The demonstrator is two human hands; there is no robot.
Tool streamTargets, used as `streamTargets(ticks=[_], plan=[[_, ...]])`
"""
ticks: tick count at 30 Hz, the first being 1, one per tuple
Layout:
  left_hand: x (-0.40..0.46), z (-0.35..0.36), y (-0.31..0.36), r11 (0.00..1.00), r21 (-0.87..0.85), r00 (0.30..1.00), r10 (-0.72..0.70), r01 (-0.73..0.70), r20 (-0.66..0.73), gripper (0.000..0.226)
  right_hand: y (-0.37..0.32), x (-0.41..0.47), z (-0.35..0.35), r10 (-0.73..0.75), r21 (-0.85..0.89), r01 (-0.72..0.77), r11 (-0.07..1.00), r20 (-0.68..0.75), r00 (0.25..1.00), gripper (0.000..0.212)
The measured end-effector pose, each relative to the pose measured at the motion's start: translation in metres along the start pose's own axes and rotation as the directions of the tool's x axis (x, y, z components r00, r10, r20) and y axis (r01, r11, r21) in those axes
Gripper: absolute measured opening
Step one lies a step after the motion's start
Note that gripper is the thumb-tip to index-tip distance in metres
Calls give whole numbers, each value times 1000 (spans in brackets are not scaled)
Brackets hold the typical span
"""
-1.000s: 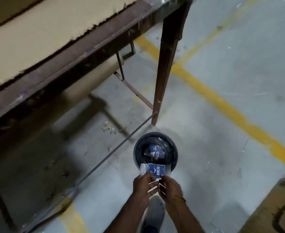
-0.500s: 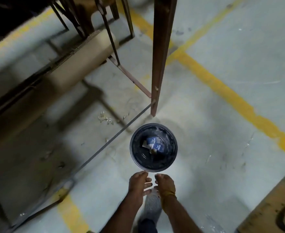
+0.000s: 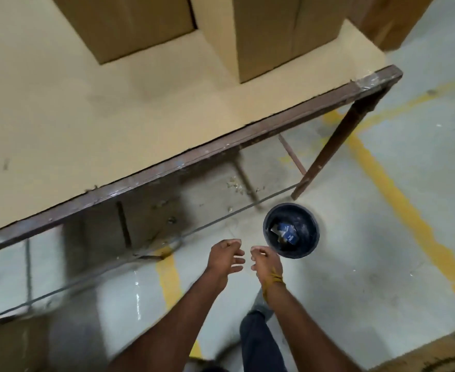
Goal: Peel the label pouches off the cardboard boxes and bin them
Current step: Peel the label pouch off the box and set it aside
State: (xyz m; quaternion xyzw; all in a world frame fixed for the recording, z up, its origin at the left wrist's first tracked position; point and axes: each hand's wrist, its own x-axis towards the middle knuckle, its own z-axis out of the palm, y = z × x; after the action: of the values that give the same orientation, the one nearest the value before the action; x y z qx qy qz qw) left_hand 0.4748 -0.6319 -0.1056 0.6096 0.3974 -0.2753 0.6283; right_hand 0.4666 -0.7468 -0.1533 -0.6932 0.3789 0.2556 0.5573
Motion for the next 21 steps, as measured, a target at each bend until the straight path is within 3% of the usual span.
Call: streamTargets(ticks=[4, 8, 14, 21], plan=[[-77, -92, -6, 985, -140, 995, 94, -96, -21, 11, -11, -98, 57, -131, -78, 141, 987, 114, 985, 7], [-146, -191, -43, 954, -249, 982, 142, -170, -126, 9, 3, -188, 123, -213, -132, 250, 959, 244, 946, 10], [-224, -324, -121, 880, -415, 939, 88, -229, -332, 7, 40, -293, 228, -221, -289, 390, 874, 480, 849, 7], [-280, -432, -178, 750, -561, 831, -30, -349, -556, 9, 58, -388, 336, -223, -349, 601, 719, 703, 675, 14]])
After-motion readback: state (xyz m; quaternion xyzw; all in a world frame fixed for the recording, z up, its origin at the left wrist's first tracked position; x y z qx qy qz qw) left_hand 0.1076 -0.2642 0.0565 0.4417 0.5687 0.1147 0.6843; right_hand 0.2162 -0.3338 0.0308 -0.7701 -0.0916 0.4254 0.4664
